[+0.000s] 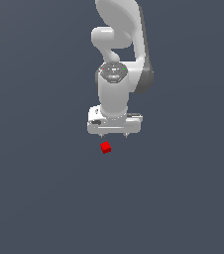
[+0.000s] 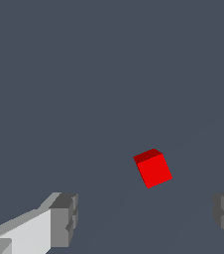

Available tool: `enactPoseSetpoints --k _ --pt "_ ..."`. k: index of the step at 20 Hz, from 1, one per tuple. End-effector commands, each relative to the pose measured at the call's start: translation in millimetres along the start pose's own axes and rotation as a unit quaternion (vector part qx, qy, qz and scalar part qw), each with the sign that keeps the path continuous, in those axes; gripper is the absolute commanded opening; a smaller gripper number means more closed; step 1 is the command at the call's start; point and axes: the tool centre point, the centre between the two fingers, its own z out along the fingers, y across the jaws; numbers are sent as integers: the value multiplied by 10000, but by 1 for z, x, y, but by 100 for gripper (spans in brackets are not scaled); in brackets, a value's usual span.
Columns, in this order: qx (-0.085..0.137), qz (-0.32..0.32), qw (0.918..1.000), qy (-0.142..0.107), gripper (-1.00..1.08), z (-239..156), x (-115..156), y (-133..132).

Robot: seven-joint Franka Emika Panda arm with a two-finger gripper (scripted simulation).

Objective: Pick up the red cube and move it to a goal position.

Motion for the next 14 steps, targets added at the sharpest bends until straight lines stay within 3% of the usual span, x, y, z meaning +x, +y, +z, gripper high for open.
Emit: enactPoseSetpoints --k 1,14 --pt "0 0 10000 0 100 0 0 0" --pt "-24 -532 9986 22 100 37 -8 10"
